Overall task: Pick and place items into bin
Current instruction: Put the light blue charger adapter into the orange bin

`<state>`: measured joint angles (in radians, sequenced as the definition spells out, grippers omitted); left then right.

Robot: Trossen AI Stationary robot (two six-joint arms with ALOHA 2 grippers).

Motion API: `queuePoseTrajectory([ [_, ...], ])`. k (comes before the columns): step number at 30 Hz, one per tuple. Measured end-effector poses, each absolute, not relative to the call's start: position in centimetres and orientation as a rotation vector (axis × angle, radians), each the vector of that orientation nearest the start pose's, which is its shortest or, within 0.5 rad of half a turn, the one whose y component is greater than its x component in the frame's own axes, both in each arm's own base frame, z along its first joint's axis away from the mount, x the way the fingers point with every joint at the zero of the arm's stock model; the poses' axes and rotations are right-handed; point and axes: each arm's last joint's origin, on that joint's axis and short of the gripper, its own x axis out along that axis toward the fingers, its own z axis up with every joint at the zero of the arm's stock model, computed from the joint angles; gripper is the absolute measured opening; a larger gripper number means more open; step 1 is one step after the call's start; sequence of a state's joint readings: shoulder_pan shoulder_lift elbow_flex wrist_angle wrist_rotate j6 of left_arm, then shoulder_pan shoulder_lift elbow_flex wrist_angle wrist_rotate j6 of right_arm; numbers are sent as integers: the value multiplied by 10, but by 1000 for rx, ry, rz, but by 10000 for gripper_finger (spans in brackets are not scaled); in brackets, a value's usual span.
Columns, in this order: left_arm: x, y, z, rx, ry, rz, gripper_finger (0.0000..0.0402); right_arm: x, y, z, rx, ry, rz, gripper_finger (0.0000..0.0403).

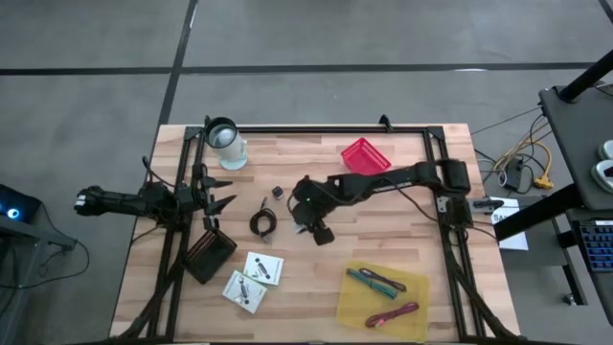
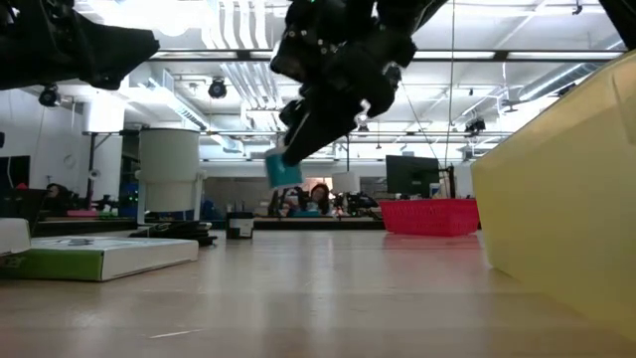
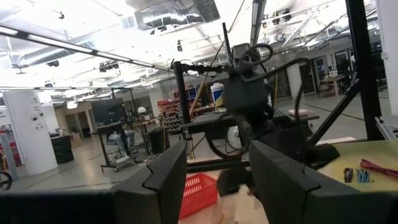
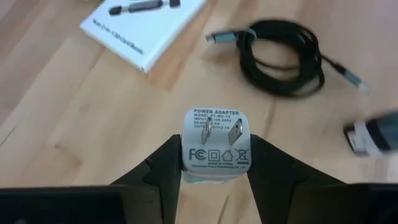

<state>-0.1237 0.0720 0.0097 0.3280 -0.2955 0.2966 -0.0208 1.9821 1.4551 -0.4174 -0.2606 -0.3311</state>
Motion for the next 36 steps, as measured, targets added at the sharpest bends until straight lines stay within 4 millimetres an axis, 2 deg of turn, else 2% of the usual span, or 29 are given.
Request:
queuePoseTrajectory([
  [6,97,-4,192,239,-232,208,160,409,-4,215,-132,943,336,138],
  [16,98,-4,192,239,-230,207,160,381,-6,244,-112,920,257,138],
  [22,98,-4,192,239,-228,207,160,345,-12,248,-99,954,114,139],
  [27,98,-4,192,240,-228,207,160,315,-16,253,-120,881,1,139],
  [36,97,-4,192,239,-230,207,160,258,-46,248,-39,775,-260,139],
])
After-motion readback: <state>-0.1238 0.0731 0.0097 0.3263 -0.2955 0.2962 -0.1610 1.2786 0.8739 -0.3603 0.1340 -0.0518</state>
